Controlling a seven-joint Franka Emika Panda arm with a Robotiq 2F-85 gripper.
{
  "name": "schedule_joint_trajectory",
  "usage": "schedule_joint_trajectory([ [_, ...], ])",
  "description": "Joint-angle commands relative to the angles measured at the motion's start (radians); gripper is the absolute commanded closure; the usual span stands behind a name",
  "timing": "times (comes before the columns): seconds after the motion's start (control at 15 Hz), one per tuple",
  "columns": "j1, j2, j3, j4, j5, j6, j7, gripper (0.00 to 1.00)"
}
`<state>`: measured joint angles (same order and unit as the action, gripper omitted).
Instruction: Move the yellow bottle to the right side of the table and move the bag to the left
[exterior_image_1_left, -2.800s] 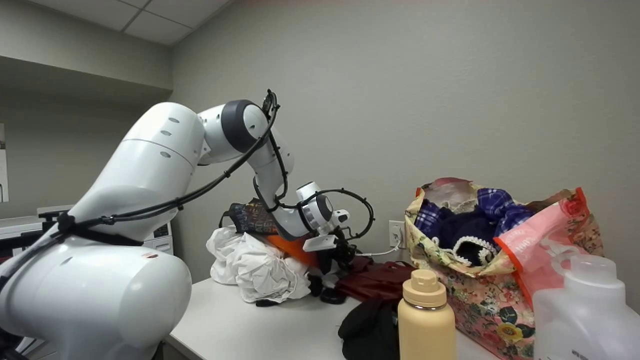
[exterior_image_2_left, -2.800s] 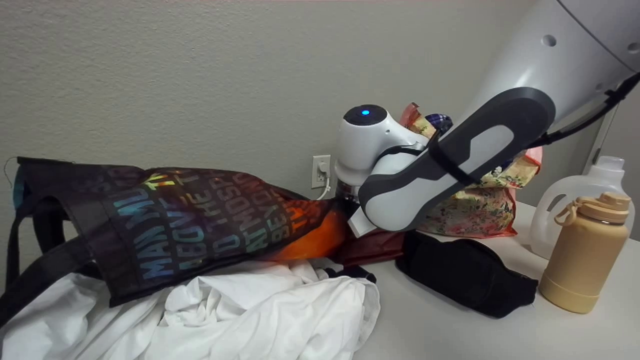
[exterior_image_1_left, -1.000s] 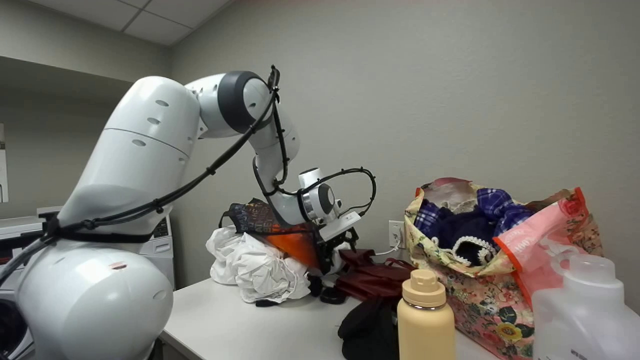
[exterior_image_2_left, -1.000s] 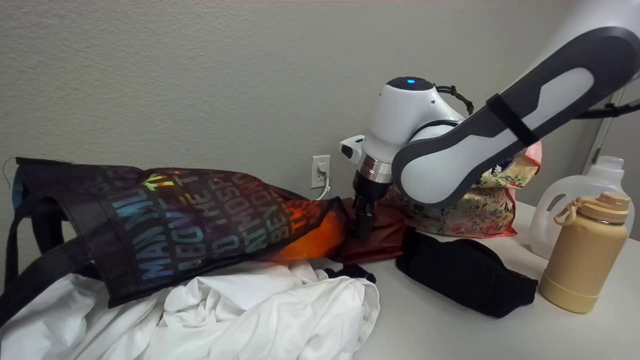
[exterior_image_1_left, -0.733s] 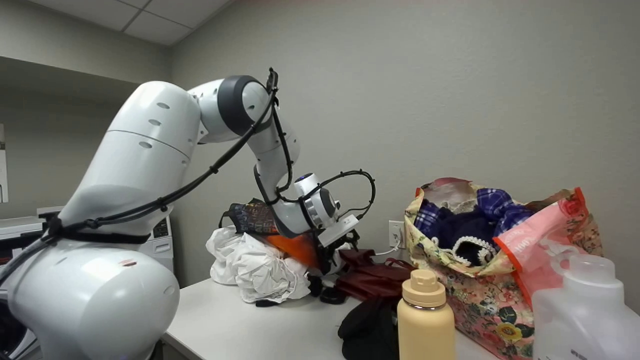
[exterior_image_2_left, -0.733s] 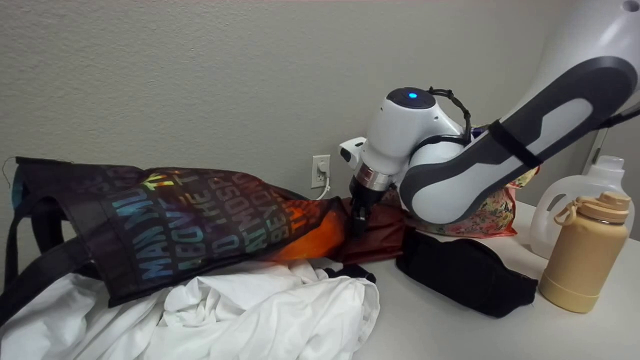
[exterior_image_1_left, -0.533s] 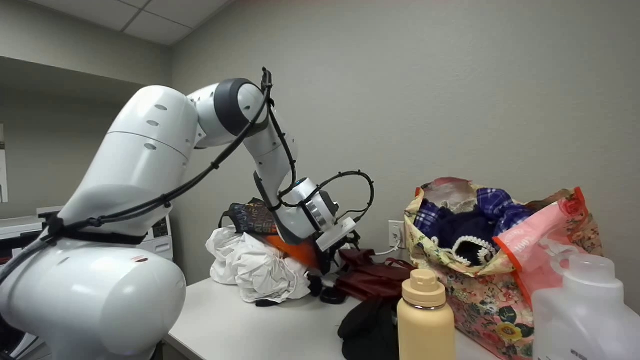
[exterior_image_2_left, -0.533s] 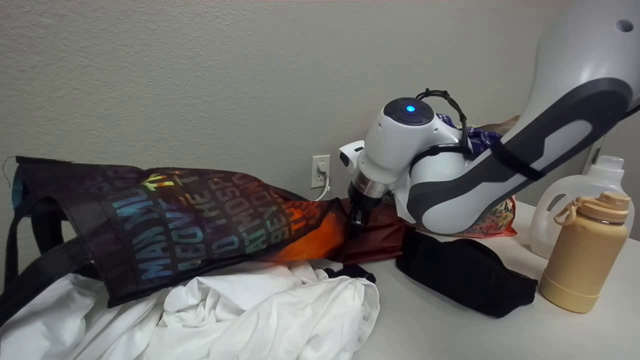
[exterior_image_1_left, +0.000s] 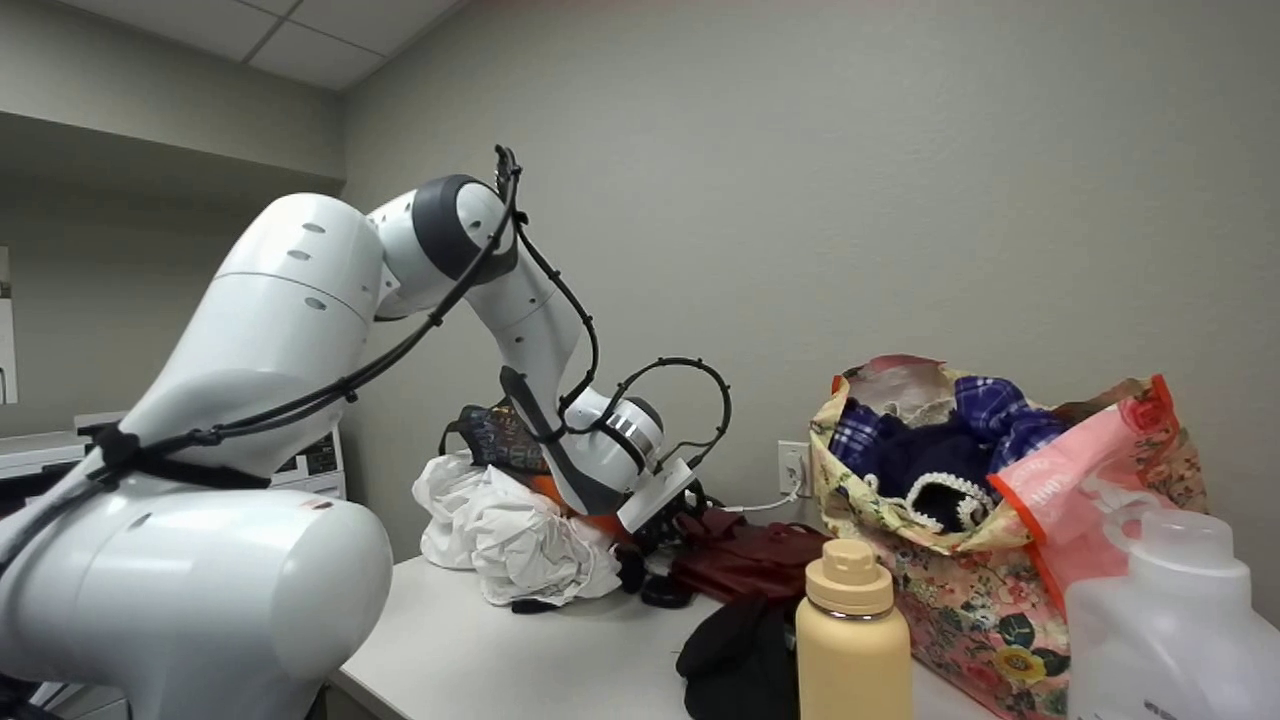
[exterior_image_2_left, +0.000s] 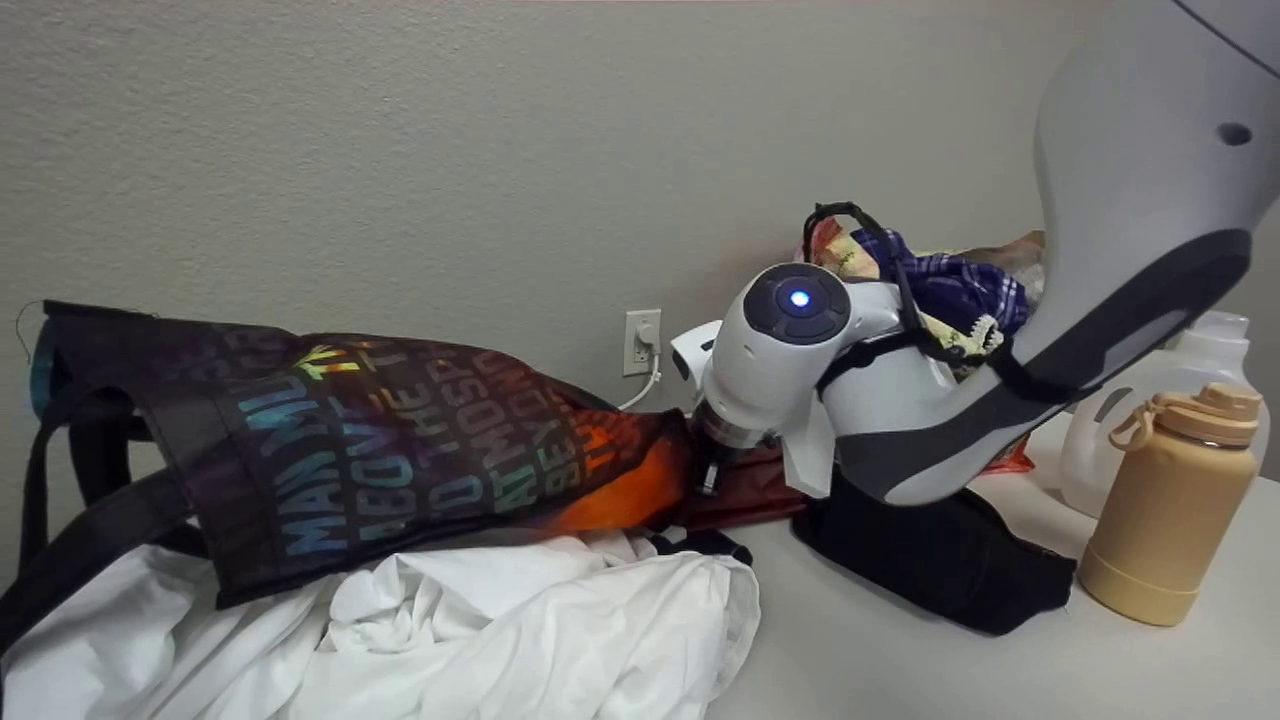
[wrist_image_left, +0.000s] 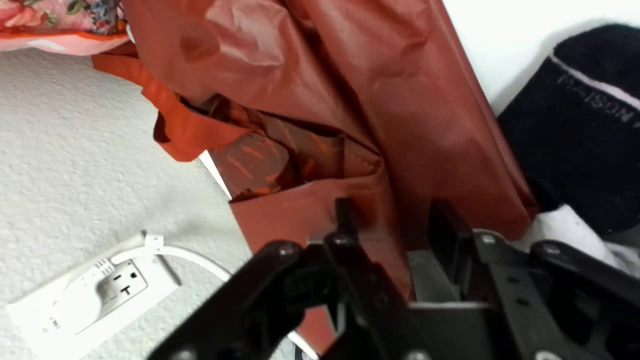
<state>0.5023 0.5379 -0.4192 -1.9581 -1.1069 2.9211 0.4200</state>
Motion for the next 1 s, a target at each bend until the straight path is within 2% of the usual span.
schedule_joint_trajectory([
  [0.0,0.040,-0.011,-0.053,-0.008,-0.056,-0.007,0.100,0.88],
  [0.07,0.046,-0.015,-0.064,-0.006,-0.061,-0.013,0.118,0.94],
  [0.33,0.025,-0.070,-0.093,0.020,0.006,-0.040,0.132,1.00],
  [0.4,0.014,-0.092,-0.090,0.028,0.049,-0.050,0.130,0.96],
  [0.6,-0.023,-0.174,-0.049,0.054,0.222,-0.064,0.091,0.94],
  [0.93,-0.039,-0.286,0.045,0.111,0.500,-0.037,0.065,0.99],
])
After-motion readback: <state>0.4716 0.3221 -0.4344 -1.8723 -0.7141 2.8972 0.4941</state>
